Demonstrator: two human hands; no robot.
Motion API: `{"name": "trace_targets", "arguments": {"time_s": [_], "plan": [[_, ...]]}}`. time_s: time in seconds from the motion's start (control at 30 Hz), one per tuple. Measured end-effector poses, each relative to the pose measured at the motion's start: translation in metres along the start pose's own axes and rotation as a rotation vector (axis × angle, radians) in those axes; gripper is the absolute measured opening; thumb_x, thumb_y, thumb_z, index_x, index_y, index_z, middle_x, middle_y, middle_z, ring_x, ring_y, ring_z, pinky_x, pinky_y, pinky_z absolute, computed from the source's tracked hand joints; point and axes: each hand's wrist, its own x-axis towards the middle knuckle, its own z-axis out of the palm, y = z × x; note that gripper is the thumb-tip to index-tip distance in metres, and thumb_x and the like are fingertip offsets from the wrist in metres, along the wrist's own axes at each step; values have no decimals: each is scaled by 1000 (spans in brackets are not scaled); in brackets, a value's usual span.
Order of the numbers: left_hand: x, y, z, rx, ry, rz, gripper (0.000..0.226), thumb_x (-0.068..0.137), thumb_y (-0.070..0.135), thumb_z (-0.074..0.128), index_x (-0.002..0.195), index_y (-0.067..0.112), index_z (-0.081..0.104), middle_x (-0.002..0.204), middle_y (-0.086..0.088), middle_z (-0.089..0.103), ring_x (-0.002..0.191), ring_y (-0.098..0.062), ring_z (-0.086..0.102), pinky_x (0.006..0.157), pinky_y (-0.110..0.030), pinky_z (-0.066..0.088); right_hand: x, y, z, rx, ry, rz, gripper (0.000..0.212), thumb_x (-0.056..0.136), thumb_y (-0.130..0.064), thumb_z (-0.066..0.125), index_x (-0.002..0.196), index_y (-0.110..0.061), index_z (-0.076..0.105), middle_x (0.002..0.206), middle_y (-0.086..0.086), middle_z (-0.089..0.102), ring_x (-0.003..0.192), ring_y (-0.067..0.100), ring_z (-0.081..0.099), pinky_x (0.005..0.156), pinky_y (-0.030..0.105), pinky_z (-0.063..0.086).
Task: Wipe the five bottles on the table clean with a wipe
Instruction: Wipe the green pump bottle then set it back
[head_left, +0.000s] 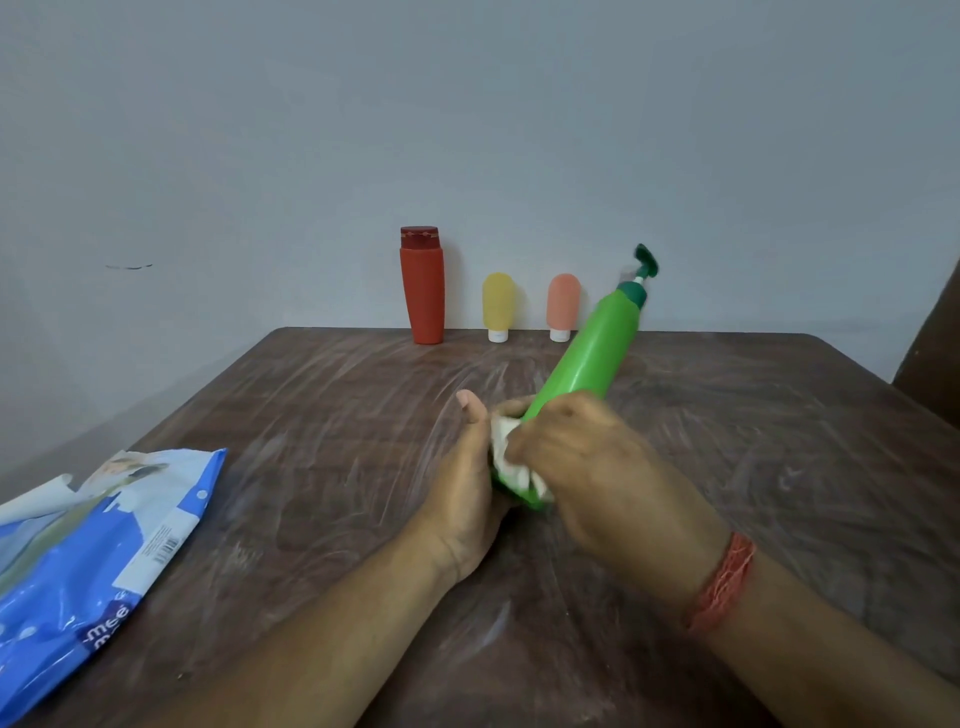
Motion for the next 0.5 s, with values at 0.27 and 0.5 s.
{"name": "trace_targets", "arguments": {"time_s": [0.27,0.5], "plan": [[-2,1,2,-120,12,-42,90,90,78,23,132,7,58,114,-16,71,106,-26,70,87,-35,59,3,-8,7,-52,-66,-106,23,79,-2,57,93,-12,73,99,-3,68,102,15,53,94,21,41],[-5,0,3,-220,-45,-45,85,89,79,31,117,11,74,116,-14,71,108,-24,69,94,-37,55,-4,3,0,-76,136,-82,34,102,-8,39,105,-6,73,109,5,68,103,22,55,92,29,47]]}}
